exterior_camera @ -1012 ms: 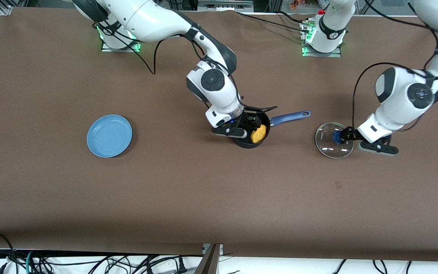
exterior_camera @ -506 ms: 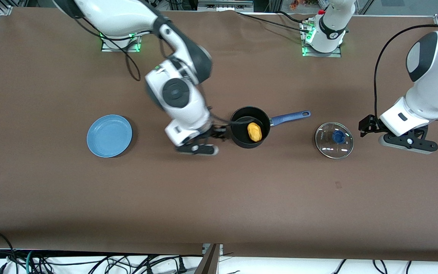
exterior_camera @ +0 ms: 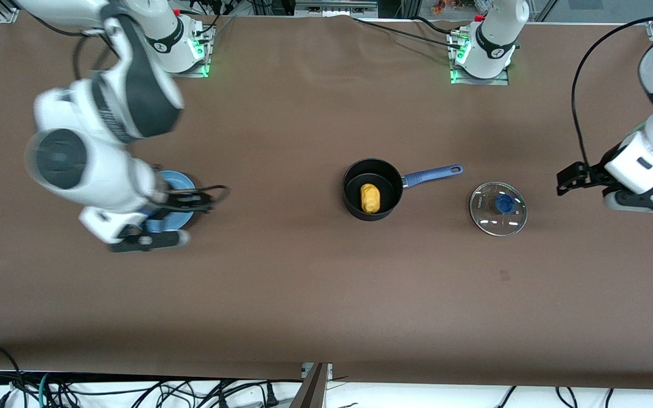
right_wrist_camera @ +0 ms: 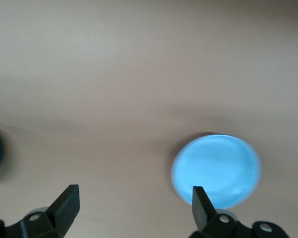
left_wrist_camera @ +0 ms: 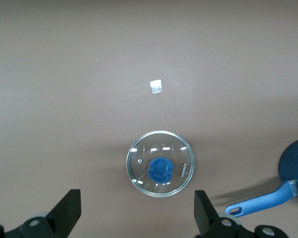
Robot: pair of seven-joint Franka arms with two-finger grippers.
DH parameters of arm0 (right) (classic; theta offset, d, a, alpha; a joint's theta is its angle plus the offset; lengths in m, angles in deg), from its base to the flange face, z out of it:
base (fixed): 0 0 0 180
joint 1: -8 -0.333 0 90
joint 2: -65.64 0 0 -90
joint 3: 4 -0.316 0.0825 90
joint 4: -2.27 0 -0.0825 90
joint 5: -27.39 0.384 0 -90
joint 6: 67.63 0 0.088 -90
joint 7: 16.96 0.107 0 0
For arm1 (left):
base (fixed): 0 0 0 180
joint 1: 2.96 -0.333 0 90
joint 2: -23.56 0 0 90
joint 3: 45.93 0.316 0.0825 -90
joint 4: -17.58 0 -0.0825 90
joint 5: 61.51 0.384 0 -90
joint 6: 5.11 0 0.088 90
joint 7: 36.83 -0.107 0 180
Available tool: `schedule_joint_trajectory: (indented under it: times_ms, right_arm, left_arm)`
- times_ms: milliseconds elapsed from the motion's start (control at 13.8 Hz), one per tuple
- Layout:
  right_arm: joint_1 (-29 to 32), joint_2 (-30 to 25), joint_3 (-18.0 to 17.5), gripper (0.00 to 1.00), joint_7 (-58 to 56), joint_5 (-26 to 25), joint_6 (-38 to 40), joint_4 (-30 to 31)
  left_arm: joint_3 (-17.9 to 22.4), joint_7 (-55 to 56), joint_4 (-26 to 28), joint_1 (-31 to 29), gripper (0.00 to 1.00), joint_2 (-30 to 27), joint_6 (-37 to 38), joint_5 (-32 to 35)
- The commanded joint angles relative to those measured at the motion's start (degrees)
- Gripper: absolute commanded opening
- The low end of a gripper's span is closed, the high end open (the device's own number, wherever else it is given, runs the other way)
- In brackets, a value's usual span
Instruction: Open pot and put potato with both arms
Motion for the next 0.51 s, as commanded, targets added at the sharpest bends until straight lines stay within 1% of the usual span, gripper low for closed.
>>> schedule_joint_trajectory:
  times_ms: [0,72,145,289,434]
  right_arm:
    - [2.29,-10.69,3.06,1.0,-8.73,-0.52,-0.33,11.67]
    - [3.35,-13.94,3.51,1.0,-10.94,-0.52,-0.33,15.0]
    - [5.01,-16.67,3.51,1.0,-11.22,-0.52,-0.24,17.04]
    - [6.34,-22.21,3.6,1.0,-10.79,-0.52,1.6,20.21]
    - [7.65,-24.25,3.6,1.0,-11.05,-0.43,2.13,21.45]
  left_arm:
    - [9.87,-1.03,6.05,9.19,1.0,-6.35,-0.43,-1.81]
    - [11.03,-0.16,6.76,10.87,1.0,-7.84,-0.44,-1.81]
    - [11.13,0.19,7.03,11.15,1.0,-8.9,-0.35,-1.81]
    - [11.04,1.16,6.25,11.15,1.0,-10.4,0.7,-1.72]
    - [11.22,0.64,3.97,10.98,1.0,-10.49,4.9,-1.72]
